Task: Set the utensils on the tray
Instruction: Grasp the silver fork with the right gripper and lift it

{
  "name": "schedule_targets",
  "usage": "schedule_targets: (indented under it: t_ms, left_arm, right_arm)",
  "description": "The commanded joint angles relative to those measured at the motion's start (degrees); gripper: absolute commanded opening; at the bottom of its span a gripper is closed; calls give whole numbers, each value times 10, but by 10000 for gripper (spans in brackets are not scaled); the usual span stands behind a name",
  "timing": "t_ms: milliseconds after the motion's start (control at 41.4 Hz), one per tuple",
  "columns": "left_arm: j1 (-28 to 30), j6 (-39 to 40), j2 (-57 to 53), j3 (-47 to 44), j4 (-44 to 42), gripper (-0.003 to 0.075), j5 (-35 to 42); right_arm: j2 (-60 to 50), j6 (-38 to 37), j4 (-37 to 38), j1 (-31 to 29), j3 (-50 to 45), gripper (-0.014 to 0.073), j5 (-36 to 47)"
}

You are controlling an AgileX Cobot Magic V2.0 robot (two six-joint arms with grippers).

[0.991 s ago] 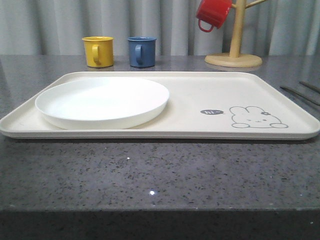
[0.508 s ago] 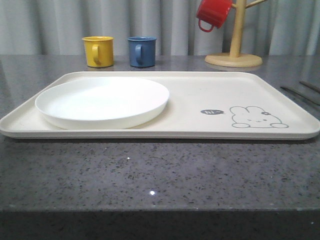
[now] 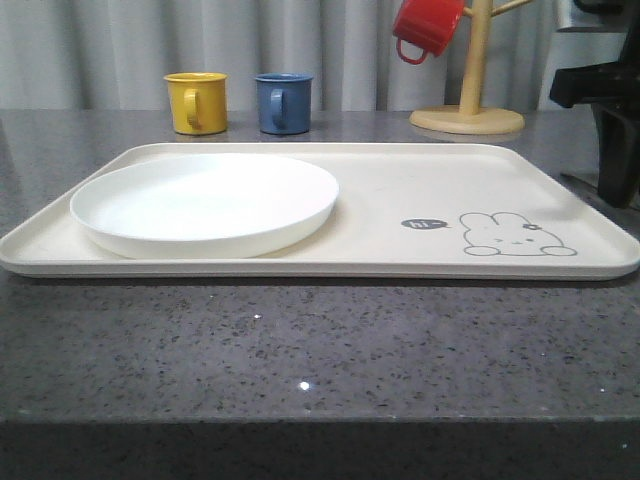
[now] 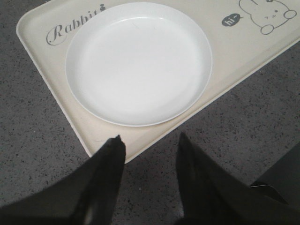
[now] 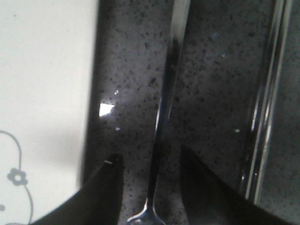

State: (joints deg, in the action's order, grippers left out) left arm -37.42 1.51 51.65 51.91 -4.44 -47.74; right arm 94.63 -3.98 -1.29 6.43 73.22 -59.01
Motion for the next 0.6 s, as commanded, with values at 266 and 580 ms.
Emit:
schedule_targets:
  t_ms: [266, 580]
  left_arm:
    - [-4, 5, -4, 15, -3, 284, 39]
    - [-4, 5, -4, 15, -3, 284, 39]
  right_arm:
    - [5, 6, 4, 0, 31, 101, 6]
    - [-7, 6, 4, 0, 51, 22, -23]
